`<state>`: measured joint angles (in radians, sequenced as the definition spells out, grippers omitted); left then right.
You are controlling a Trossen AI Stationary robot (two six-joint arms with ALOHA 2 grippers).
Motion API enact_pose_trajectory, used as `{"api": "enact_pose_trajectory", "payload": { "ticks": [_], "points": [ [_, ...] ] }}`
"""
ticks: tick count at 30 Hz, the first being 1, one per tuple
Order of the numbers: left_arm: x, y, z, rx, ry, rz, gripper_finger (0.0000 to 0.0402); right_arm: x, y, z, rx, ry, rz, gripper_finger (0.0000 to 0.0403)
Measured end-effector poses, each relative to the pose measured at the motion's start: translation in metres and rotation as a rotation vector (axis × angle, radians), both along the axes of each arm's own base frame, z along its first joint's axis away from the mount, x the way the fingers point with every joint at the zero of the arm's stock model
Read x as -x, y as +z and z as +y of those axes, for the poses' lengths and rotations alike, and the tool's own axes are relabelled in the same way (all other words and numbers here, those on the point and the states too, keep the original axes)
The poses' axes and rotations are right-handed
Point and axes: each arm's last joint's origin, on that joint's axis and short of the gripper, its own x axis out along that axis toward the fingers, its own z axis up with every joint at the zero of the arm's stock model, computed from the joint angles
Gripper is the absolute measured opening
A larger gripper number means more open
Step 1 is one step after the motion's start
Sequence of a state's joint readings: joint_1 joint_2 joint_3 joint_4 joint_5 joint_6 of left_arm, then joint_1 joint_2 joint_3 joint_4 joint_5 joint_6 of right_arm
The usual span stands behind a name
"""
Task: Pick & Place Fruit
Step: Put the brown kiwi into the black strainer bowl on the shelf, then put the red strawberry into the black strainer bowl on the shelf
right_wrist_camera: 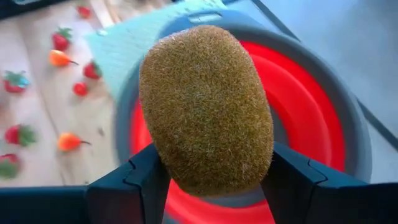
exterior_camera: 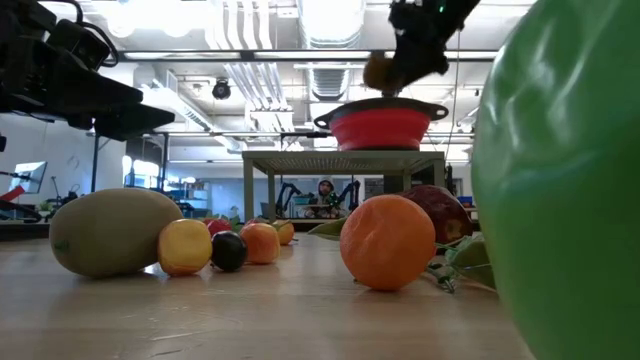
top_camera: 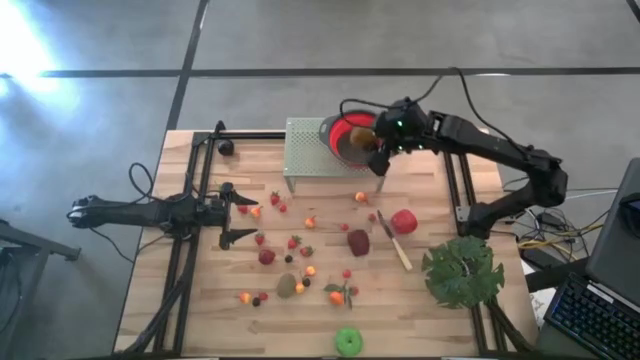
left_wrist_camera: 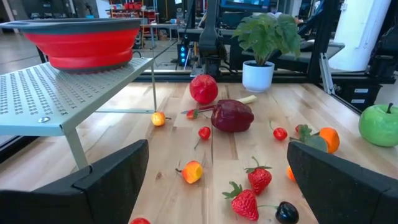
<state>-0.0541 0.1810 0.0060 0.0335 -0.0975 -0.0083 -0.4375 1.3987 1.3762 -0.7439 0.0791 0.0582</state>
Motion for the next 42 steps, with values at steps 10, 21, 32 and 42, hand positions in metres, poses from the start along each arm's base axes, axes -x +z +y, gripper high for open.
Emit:
{"api": "enact_pose_trajectory", "payload": {
  "ticks": [10, 21, 32, 42],
  "points": [
    [0.000, 0.000, 0.000, 0.000, 0.000, -0.001, 0.0388, -0.010, -0.028, -0.041, -0.046, -0.063, 0.069, 0.0204],
    [0.000, 0.000, 0.000, 0.000, 0.000, 0.000, 0.0388, -0.013, -0.045, -0.058, -0.072, -0.099, 0.121, 0.0206],
    [0.000, 0.000, 0.000, 0.000, 0.000, 0.000, 0.0388, -0.012, -0.043, -0.057, -0.069, -0.097, 0.114, 0.0265],
    [0.000, 0.000, 0.000, 0.000, 0.000, 0.000, 0.0388, -0.005, -0.028, -0.049, -0.034, -0.078, 0.077, 0.0293]
  ]
}}
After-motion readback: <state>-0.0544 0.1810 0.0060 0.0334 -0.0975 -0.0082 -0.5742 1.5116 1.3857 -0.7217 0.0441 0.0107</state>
